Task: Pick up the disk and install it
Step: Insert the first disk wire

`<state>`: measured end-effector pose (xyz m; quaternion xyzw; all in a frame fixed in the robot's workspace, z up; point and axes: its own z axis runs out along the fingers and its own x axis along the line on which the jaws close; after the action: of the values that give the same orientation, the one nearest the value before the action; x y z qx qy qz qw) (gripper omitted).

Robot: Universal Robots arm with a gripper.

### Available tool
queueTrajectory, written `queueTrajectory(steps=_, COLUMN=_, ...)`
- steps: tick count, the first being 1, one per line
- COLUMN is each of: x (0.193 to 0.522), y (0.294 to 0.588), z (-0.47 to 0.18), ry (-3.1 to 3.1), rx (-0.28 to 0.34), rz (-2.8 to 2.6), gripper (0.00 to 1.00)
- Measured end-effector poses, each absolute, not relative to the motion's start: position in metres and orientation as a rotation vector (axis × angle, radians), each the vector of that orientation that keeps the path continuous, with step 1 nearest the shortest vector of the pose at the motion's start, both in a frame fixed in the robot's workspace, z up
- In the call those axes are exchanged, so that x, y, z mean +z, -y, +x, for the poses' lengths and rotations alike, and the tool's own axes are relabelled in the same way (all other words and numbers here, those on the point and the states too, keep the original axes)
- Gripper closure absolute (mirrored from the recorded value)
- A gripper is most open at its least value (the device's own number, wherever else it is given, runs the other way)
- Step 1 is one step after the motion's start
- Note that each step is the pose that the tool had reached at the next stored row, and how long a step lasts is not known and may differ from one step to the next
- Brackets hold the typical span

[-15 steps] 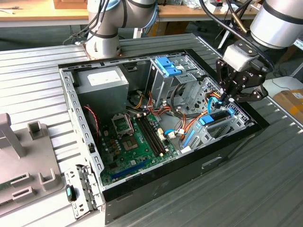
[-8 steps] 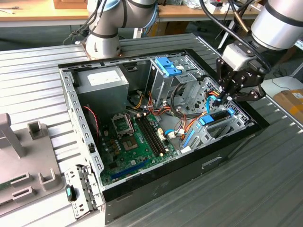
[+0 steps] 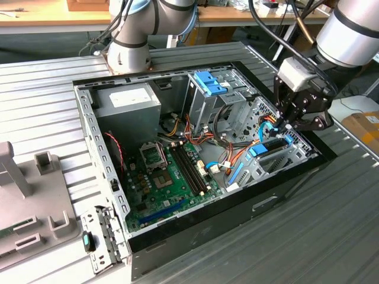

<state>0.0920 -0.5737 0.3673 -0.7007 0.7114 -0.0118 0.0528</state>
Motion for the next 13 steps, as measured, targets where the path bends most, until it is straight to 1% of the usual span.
queueTrajectory(steps=4, x=0.3661, y=0.5738, z=0.092, ry=-2.176, rx=-0.037, rz=-2.117, gripper=0.84)
queueTrajectory(steps=6, x=0.3659, y=0.5747, z=0.0919, ry=-2.164, rx=-0.008, rz=-2.102, gripper=0.84)
queueTrajectory(steps=9, x=0.3653, y=0.5825, z=0.092, ry=-2.164, rx=-0.006, rz=-2.102, gripper=0.84)
queueTrajectory(steps=13, x=0.3635, y=0.5835, z=0.0917, ry=-2.16, rx=0.001, rz=-2.098, gripper=0.84)
